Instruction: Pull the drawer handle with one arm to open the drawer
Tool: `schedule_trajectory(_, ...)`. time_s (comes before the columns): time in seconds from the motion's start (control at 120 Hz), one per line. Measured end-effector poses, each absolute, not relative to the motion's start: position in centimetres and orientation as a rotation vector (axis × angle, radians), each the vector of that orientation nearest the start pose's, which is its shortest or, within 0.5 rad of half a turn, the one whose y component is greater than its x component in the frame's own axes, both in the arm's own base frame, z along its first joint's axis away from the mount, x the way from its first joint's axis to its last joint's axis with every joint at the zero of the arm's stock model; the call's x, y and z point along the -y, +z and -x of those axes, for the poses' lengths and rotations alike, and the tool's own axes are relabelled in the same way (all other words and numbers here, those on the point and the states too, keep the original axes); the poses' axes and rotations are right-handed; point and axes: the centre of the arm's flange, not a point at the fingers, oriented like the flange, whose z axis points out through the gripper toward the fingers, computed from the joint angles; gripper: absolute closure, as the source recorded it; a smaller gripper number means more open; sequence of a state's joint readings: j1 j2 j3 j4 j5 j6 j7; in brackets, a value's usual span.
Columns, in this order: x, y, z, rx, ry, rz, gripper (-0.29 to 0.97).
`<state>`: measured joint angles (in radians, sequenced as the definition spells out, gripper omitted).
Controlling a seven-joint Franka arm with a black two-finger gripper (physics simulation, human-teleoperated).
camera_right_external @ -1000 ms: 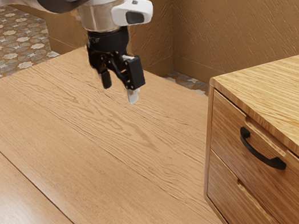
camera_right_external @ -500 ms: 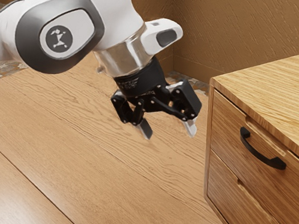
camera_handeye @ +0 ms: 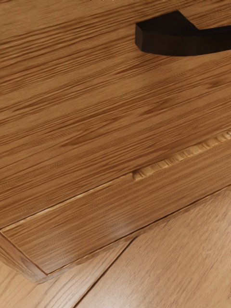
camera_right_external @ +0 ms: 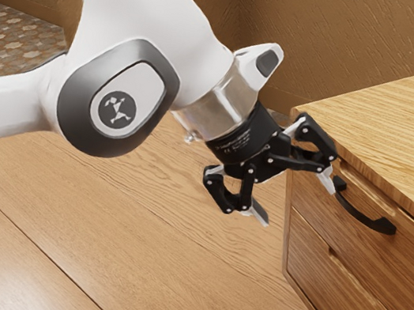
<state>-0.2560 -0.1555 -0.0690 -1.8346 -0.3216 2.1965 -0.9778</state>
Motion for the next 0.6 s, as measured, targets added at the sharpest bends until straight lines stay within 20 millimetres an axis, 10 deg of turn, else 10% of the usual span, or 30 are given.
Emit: schedule_trajectory(0.6,20.7,63.3,-53.3,-1.186,0.27,-2.196,0.0)
